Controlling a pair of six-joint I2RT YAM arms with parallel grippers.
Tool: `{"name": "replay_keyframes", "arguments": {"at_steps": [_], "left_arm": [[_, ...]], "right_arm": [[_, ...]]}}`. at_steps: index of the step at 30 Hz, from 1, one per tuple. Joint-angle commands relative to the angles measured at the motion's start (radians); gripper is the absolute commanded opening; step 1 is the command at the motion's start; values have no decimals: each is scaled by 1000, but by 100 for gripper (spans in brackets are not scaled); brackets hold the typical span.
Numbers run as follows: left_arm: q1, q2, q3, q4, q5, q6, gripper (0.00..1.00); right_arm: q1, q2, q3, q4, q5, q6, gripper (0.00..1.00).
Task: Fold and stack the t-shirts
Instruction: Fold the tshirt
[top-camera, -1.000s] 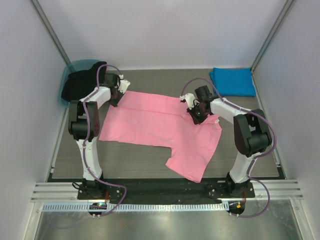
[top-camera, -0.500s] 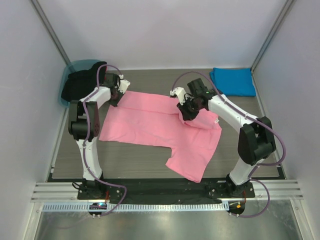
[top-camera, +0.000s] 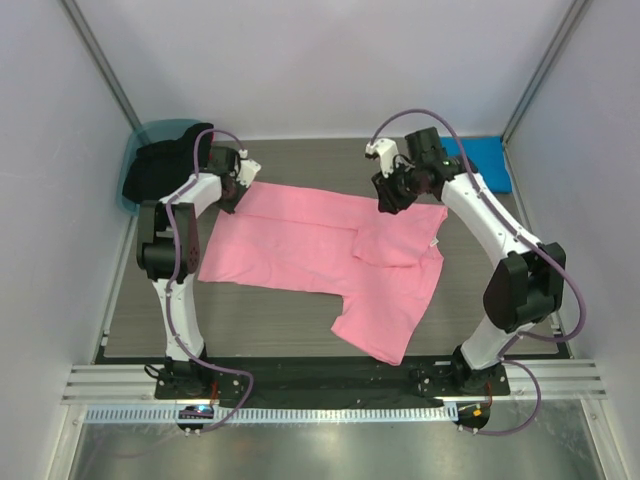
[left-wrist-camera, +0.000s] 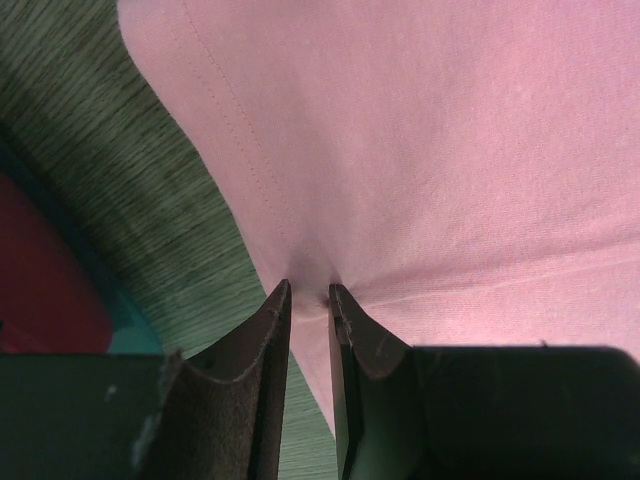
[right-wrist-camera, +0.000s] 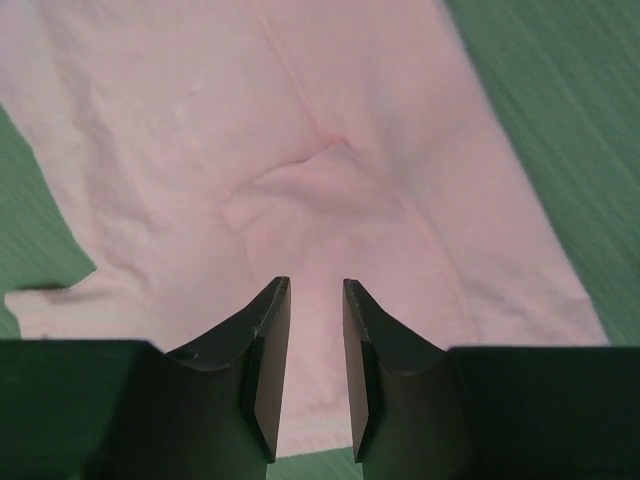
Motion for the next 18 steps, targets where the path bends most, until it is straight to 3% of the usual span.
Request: {"name": "replay_keyframes", "arguments": {"at_steps": [1, 8, 18], "left_arm": [[-2, -37, -5, 10, -10, 13, 23], [-4, -37, -18, 10, -11, 15, 22], [-8, -35, -24, 11, -19, 19, 21]], "right_arm": [[26, -48, -103, -159, -92, -107, 33], [27, -89, -331, -170, -46, -196, 26], [16, 4, -391, -65, 103, -205, 25]]}}
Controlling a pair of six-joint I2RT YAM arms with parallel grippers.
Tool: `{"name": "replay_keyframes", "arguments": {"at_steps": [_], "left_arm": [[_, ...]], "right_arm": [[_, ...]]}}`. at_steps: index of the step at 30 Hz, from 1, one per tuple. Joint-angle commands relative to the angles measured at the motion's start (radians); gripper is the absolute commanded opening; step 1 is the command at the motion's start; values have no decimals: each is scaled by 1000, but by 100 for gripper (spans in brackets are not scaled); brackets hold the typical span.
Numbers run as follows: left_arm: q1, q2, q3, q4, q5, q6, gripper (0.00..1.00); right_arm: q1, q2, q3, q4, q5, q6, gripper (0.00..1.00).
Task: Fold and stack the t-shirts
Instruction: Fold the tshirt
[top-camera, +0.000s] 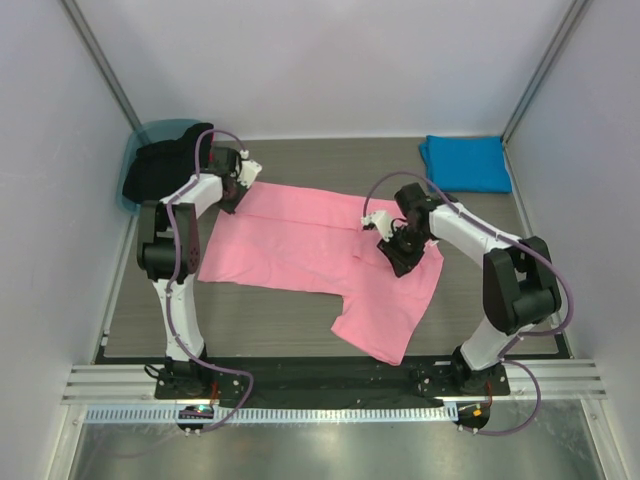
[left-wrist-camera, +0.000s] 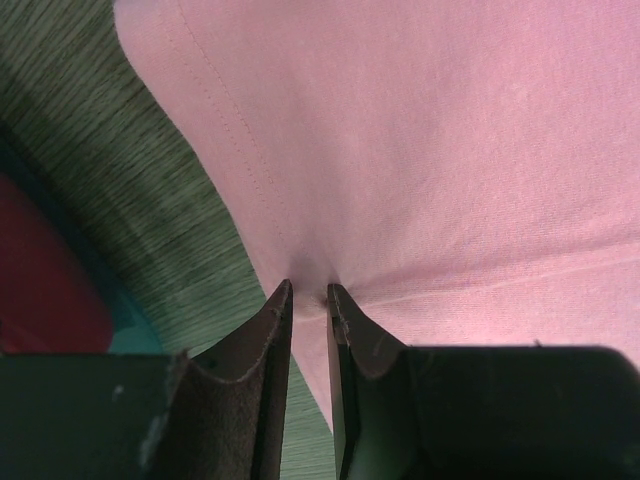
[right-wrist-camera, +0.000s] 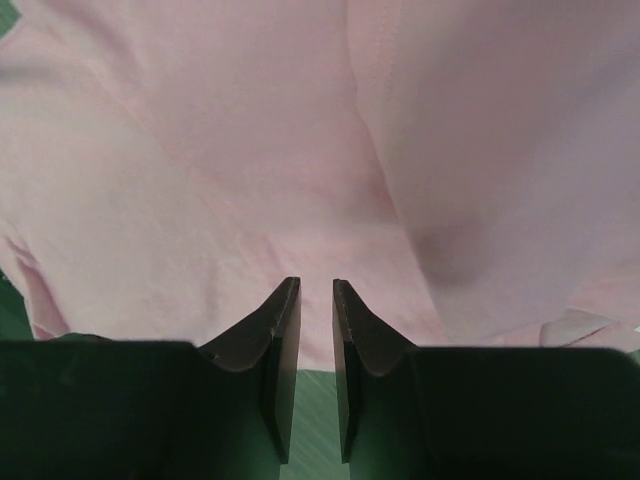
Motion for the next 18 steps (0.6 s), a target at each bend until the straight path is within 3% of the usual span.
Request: {"name": "replay_keyframes", "arguments": {"at_steps": [1, 8, 18], "left_arm": [[-4, -32, -15, 4, -11, 12, 21], [-6, -31, -24, 5, -16, 14, 21], [-7, -23, -21, 8, -7, 6, 21]], "right_arm": [[-14, 58, 16, 78, 68, -12, 25], [-54, 167, 93, 148, 146, 3, 24], [-75, 173, 188, 162, 168, -3, 24]]}}
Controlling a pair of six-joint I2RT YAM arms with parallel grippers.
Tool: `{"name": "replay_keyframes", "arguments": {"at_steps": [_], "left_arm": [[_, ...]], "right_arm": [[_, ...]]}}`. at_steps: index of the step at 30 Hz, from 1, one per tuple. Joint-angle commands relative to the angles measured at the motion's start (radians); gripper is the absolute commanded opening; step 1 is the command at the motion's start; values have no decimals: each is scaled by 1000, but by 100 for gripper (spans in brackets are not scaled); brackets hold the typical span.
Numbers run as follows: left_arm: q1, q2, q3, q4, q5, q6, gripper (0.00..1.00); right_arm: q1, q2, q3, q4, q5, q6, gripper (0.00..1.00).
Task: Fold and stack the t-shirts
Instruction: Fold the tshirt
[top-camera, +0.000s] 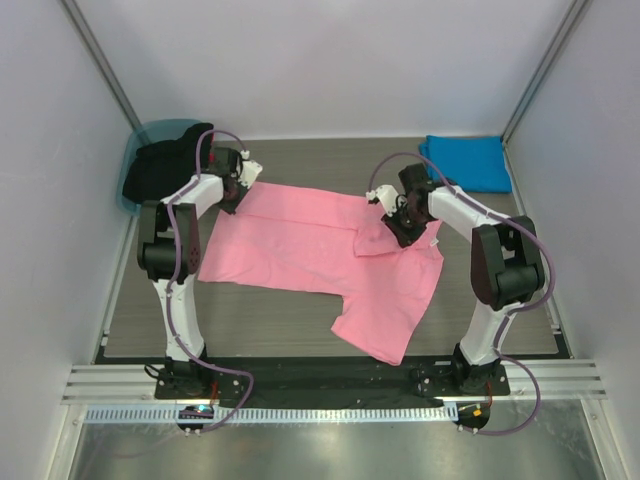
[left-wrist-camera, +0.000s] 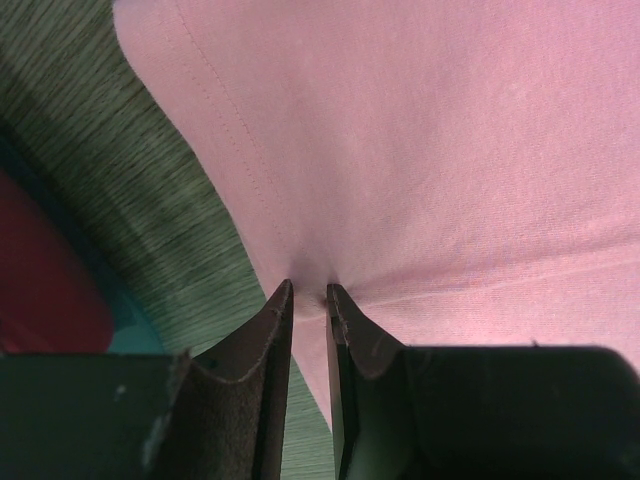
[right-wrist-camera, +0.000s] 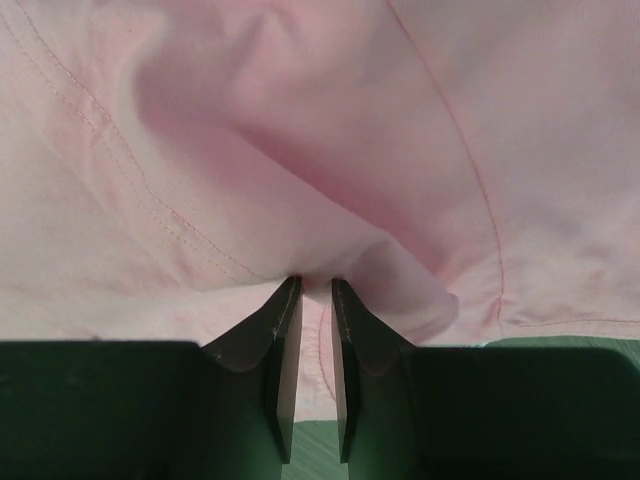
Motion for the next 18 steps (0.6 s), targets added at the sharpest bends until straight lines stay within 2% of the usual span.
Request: {"name": "replay_keyframes", "arguments": {"at_steps": [1, 6, 18], "left_arm": [[-2, -19, -14, 0, 5, 4, 21], [-2, -13, -3, 0, 8, 2, 21], [-2, -12, -2, -2, 11, -4, 21]], "right_arm": [[3, -23, 16, 9, 18, -5, 25], [3, -34, -18, 10, 10, -4, 27], [1, -60, -82, 72, 47, -22, 44]]}}
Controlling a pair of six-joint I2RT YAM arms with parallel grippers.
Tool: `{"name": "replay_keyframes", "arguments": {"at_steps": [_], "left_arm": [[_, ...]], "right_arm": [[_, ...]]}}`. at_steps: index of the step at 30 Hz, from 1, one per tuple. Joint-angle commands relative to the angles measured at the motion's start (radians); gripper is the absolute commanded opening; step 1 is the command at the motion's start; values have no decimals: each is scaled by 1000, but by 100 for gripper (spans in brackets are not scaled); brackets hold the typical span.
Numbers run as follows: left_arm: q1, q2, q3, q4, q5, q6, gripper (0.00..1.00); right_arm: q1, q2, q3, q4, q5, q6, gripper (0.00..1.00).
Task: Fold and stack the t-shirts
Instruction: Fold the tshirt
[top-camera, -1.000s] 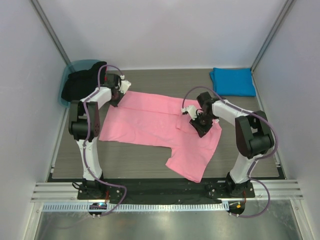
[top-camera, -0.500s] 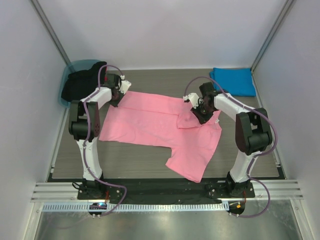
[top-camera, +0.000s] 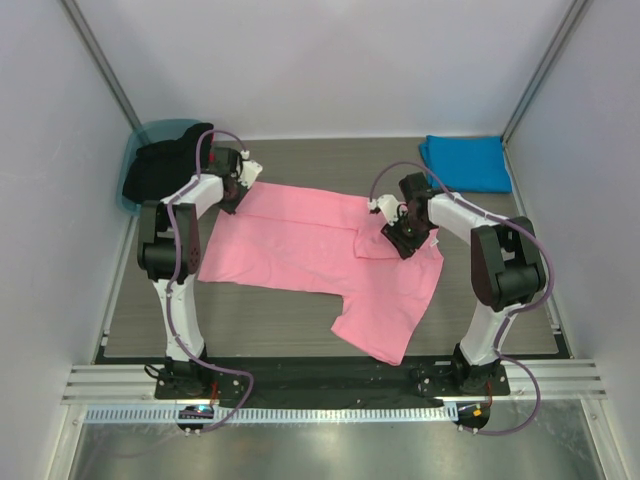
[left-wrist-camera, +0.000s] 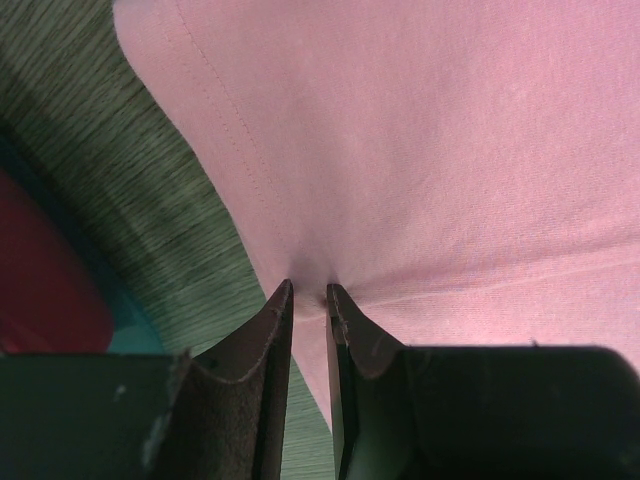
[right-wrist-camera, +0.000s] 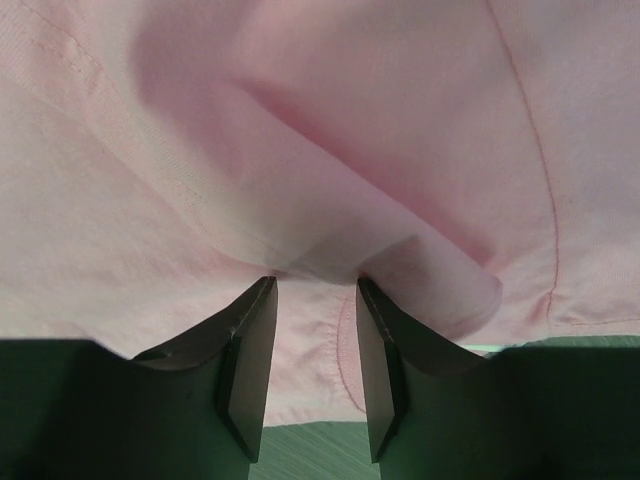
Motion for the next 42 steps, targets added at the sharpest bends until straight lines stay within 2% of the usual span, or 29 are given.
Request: {"name": "replay_keyframes", "arguments": {"at_steps": [1, 7, 11, 21, 32, 42], "left_arm": [[-2, -12, -6, -2, 10, -2, 21], [-3, -18, -13, 0, 5, 2, 21], [-5, -21, -16, 0, 1, 1, 21], [-17, -19, -22, 3, -6, 4, 20], [-20, -22, -17, 6, -6, 8, 20], [-20, -30, -20, 8, -7, 10, 20]], "right_arm": [[2, -55, -21, 56, 33, -20, 44], [2, -50, -21, 112, 33, 0, 43], [4, -43, -12, 116, 27, 9, 39], [25, -99, -9, 116, 10, 57, 2], [68, -285, -9, -57, -39, 92, 1], [105, -356, -81, -129, -78, 93, 1]]}}
